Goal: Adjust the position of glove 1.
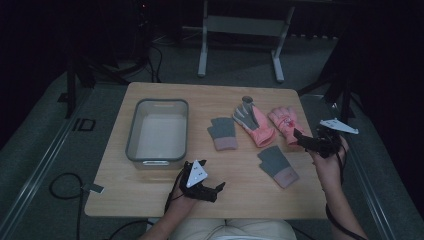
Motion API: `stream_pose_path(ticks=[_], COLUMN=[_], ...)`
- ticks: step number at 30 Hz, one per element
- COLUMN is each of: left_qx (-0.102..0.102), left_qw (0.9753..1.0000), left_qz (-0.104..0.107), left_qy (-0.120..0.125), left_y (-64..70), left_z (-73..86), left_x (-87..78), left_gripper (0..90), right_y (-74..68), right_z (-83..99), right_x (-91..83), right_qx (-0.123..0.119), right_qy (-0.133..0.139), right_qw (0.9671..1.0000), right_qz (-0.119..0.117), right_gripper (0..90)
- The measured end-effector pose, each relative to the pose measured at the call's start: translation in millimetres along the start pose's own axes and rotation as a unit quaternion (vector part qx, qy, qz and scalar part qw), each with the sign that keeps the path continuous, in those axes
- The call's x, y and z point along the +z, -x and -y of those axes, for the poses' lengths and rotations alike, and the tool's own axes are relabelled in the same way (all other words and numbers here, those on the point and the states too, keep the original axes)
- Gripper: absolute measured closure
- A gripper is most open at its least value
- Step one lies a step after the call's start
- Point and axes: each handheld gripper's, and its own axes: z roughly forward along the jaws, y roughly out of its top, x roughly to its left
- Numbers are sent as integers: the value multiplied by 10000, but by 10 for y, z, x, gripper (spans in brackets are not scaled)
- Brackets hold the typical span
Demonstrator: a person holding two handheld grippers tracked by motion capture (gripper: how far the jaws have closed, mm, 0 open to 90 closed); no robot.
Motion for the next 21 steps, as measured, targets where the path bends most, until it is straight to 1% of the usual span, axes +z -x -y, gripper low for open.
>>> stream_pose_path(ticks=[1, 3, 5, 7, 8, 9, 10, 12, 14, 15, 17, 18, 19, 20, 21], left_qx=[-15, -30, -38, -34, -35, -41, -44, -47, -41, -35, -41, -39, -40, -38, -49], left_qw=[10000, 10000, 10000, 10000, 10000, 10000, 10000, 10000, 10000, 10000, 10000, 10000, 10000, 10000, 10000], left_qz=[5, 12, 17, 19, 19, 18, 20, 24, 25, 25, 21, 25, 21, 21, 29], left_qy=[-3, 2, 4, 9, 8, 8, 9, 8, 12, 11, 17, 18, 14, 15, 27], left_y=[-1, -3, -5, -5, -5, -6, -7, -8, -7, -6, -6, -7, -6, -6, -6], left_z=[0, 1, 1, 1, 1, 1, 1, 1, 1, 1, 2, 2, 2, 2, 2], left_x=[0, 0, 0, -1, 0, 0, -1, -1, -2, -1, -3, -3, -3, -4, -3], left_gripper=[0, 0, 0, 0, 0, 0, 0, 0, 0, 0, 0, 0, 0, 0, 0], right_y=[-40, -118, -205, -299, -347, -405, -464, -576, -696, -748, -840, -885, -943, -1008, -1069], right_z=[-39, -102, -153, -194, -210, -226, -241, -271, -302, -318, -344, -352, -354, -349, -345], right_x=[17, 62, 108, 155, 181, 208, 236, 297, 358, 388, 466, 516, 571, 624, 674], right_qx=[-42, -133, -226, -325, -349, -417, -506, -543, -667, -680, -644, -602, -632, -729, -790], right_qy=[19, -5, -9, -18, -10, 7, -4, -16, -41, -54, -82, -136, -229, -277, -318], right_qw=[10000, 9995, 9986, 9973, 9964, 9960, 9950, 9928, 9902, 9891, 9846, 9834, 9819, 9810, 9803], right_qz=[-30, -303, -469, -658, -768, -789, -866, -1067, -1225, -1308, -1621, -1705, -1771, -1776, -1784], right_gripper=[110, 110, 111, 166, 169, 193, 225, 244, 255, 280, 292, 329, 342, 350, 382])
